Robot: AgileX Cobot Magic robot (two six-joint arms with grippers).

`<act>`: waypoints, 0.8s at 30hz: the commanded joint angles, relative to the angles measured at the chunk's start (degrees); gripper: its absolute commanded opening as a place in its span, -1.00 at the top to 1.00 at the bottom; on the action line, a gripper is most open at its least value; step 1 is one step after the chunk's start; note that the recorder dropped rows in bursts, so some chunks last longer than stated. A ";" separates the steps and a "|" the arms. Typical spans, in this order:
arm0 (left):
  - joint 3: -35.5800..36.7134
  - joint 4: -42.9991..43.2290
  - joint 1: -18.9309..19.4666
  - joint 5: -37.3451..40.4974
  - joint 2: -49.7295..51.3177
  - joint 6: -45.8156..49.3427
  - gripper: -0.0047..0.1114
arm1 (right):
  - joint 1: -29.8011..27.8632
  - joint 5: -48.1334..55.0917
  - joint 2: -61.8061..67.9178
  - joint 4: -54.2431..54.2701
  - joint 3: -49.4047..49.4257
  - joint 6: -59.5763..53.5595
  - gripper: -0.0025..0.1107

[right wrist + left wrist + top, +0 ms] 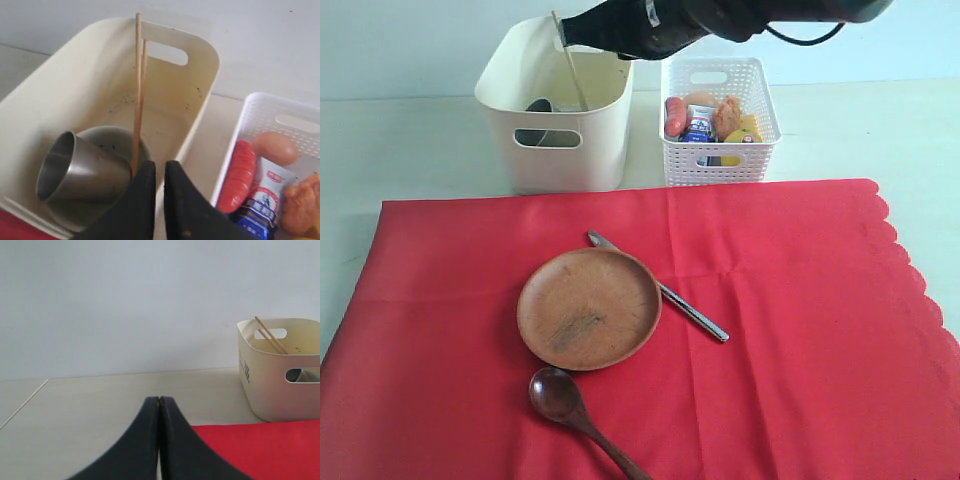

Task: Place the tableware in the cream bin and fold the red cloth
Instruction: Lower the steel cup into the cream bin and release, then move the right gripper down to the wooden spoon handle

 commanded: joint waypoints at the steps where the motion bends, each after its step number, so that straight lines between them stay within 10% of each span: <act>1: 0.00 0.09 0.06 0.09 -0.37 -0.19 0.92 | 0.01 3.36 -6.16 1.85 5.25 -6.38 0.96; 11: 0.00 0.09 0.06 0.09 -0.37 -0.19 0.92 | 4.05 8.66 -22.03 23.96 28.02 -29.65 0.96; 24: 0.00 0.09 0.06 0.09 -0.37 -0.19 0.92 | 21.70 7.68 -20.14 27.75 35.78 -30.61 0.90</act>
